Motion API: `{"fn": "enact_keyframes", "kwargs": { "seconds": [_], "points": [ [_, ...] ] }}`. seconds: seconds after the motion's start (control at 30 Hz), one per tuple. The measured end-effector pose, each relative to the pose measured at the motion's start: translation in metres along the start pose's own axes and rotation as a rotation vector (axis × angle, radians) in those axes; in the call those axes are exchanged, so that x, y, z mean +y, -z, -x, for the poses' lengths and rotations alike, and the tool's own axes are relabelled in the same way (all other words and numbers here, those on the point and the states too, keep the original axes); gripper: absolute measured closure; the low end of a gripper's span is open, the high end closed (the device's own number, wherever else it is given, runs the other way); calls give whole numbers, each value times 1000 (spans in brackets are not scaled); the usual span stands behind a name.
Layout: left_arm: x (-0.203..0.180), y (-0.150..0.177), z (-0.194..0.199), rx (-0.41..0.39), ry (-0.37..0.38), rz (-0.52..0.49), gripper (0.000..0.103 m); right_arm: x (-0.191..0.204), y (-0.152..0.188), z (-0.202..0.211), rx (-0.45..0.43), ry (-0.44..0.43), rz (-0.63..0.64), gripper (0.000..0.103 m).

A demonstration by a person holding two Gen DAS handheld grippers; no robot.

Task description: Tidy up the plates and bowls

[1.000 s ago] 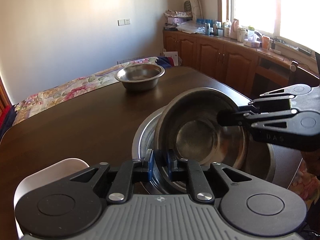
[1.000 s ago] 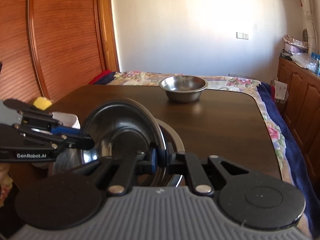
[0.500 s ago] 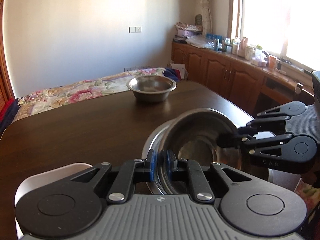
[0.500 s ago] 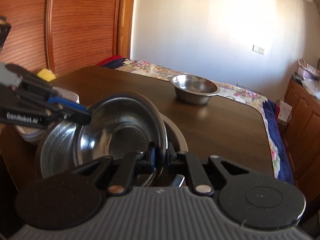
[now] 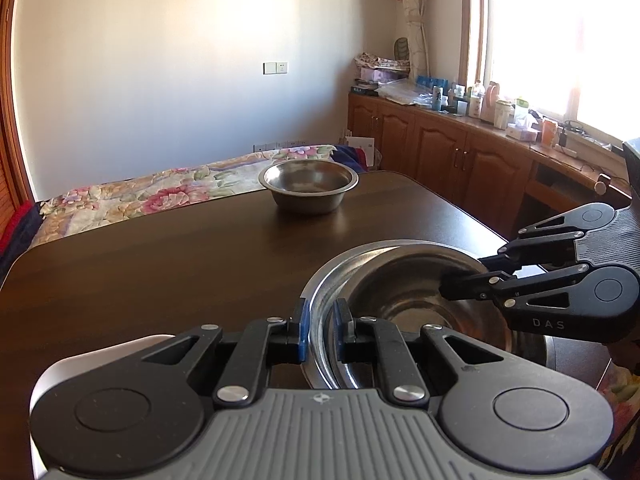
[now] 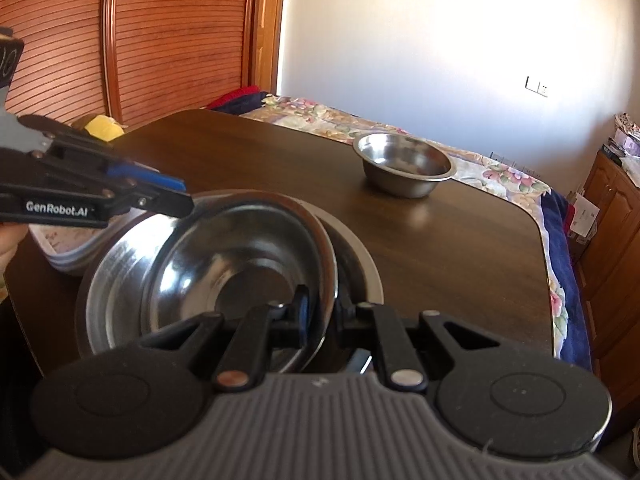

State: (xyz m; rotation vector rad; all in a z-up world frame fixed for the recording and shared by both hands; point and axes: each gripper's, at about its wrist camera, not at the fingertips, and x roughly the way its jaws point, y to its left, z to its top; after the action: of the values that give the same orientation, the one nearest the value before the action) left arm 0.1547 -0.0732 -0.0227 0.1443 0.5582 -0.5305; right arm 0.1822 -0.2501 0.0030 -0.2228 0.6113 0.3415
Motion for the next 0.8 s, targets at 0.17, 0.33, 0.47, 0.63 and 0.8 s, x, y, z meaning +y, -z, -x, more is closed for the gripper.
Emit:
{"fn": "enact_keyframes", "kwargs": {
  "seconds": [0.17,0.33,0.47,0.63,0.8],
  "points": [
    [0,1,1,0,-1,4,88,1,4,1,-50,24,-5,89],
    [2,-1,1,-1,0,10,88,-5,3,0,-95,30,-43,85],
    [4,-5,1,-7,-1,15,88,-7,-1,2,-124,46,-53,74],
    [6,-15,1,-23,-13,14,85,-18,-4,3,-163,61,-100,74],
    [12,-26,-5,-32,-35,12,81,-30,-10,-2,-186,78,-134,73]
  ]
}}
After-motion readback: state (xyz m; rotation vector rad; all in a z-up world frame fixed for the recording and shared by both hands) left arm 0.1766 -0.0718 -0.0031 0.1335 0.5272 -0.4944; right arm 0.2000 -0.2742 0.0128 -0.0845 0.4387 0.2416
